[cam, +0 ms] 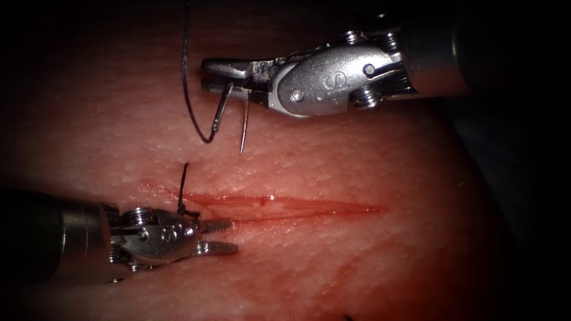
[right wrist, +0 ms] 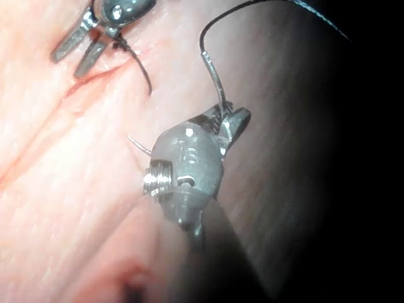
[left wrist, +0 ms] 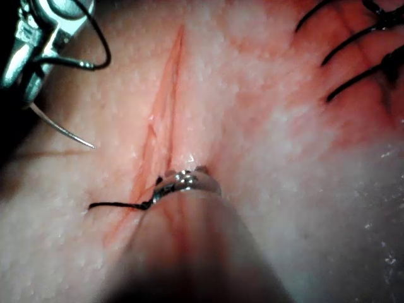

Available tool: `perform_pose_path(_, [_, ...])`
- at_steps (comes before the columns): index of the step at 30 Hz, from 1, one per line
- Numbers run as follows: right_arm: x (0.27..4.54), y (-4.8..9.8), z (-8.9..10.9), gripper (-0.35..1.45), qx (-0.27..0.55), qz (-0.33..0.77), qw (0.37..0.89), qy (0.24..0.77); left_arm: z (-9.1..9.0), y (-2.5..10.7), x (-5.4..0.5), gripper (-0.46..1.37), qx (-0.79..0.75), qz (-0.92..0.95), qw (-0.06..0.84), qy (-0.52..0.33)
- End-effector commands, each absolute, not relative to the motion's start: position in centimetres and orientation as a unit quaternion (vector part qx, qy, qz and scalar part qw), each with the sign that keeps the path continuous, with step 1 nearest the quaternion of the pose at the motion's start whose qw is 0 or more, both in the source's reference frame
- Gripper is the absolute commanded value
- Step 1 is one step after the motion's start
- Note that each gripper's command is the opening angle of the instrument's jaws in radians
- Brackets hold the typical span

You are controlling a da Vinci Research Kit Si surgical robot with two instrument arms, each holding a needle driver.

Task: Wound Closure
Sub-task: Insert the needle through the skin above the wound with the right driver

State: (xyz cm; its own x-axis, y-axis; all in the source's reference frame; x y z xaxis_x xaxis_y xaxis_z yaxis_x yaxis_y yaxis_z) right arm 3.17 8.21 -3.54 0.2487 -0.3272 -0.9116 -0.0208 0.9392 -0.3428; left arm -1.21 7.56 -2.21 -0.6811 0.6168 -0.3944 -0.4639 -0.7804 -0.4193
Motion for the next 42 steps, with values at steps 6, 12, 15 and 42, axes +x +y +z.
perform_pose_path(6, [3.15, 8.2, -3.5, -0.35, -0.144, -0.1, 0.778, 0.603, -2.2, 7.6, -1.21, 0.23, -0.265, 0.905, 0.299, -0.145])
perform_pose_path(12, [3.15, 8.1, -3.5, -0.35, -0.143, -0.108, 0.781, 0.598, -2.3, 7.6, -1.2, 0.23, -0.267, 0.903, 0.303, -0.146])
perform_pose_path(15, [3.14, 8.0, -3.4, -0.35, -0.143, -0.111, 0.78, 0.598, -2.3, 7.6, -1.2, 0.25, -0.268, 0.903, 0.304, -0.146])
perform_pose_path(42, [2.97, 6.9, -2.8, -0.35, -0.125, -0.09, 0.801, 0.578, -2.4, 7.6, -1.13, 0.27, -0.268, 0.903, 0.303, -0.145])
